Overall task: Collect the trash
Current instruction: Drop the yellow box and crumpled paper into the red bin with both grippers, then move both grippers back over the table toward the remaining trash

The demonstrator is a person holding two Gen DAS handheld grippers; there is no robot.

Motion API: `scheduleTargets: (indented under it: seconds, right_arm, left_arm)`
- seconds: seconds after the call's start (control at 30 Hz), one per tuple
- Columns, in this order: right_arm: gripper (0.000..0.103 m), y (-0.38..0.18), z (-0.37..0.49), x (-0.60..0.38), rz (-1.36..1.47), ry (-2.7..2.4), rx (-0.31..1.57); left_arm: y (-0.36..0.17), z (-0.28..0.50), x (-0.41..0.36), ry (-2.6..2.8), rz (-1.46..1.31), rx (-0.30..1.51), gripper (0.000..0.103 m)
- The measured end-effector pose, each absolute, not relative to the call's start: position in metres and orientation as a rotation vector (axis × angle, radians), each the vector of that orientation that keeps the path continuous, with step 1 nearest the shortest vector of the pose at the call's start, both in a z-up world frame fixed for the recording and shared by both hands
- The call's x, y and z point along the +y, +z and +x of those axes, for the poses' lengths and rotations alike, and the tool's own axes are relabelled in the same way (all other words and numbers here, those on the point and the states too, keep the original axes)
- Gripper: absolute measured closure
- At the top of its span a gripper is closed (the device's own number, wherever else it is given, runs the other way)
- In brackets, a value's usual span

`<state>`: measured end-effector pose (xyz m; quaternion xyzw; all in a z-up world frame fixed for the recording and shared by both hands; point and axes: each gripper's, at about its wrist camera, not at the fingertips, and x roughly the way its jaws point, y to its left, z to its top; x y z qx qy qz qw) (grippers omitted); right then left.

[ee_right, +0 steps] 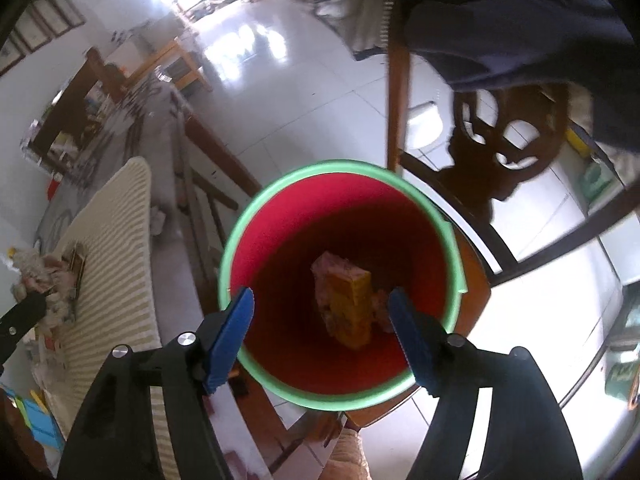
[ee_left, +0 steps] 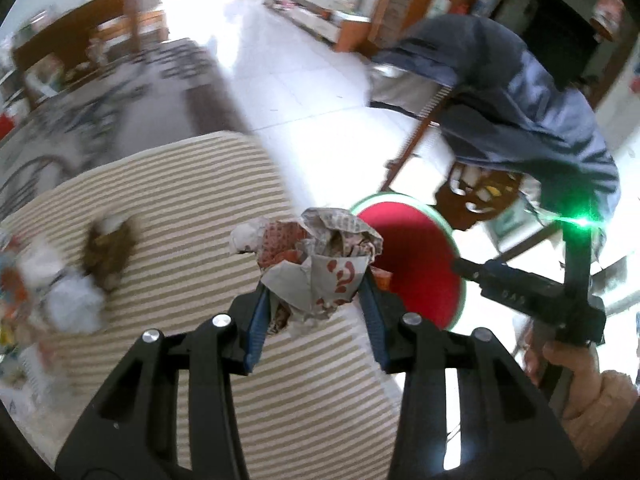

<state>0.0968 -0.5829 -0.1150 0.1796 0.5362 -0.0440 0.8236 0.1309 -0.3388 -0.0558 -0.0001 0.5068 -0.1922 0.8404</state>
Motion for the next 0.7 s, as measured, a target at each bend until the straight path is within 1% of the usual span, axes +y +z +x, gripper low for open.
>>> scheduleTargets:
  seconds: [0.13, 0.2, 0.3, 0.33, 0.37, 0.53, 0.7]
  right_arm:
    - [0.033, -0.105, 0.082, -0.604, 0.433, -0.157, 1.104]
    - [0.033, -0.099, 0.075, -0.613, 0.450, -0.183, 1.083]
    - [0.033, -0.089, 0.063, -0.623, 0.462, -0.215, 1.053]
    - [0.033, -0.086, 0.059, -0.626, 0.466, -0.224, 1.045]
    - [0.033, -0.084, 0.056, -0.627, 0.471, -0.232, 1.037]
    - [0.032, -0.081, 0.050, -0.628, 0.483, -0.249, 1.023]
    - [0.032, -0.074, 0.056, -0.608, 0.449, -0.205, 1.005]
  left_arm:
    - [-0.066, 0.141, -0.383, -0.505, 0.028, 1.094, 0.063]
    - [-0.069, 0.144, -0.399, -0.548, 0.034, 1.099, 0.060]
    - [-0.065, 0.142, -0.421, -0.617, 0.036, 1.092, 0.050]
    - [-0.062, 0.141, -0.424, -0.631, 0.029, 1.083, 0.041]
    - [-0.058, 0.139, -0.426, -0.637, 0.022, 1.066, 0.034]
    - [-0.048, 0.132, -0.423, -0.636, 0.030, 1.044, 0.031]
    - [-0.033, 0.129, -0.393, -0.581, -0.013, 1.013, 0.031]
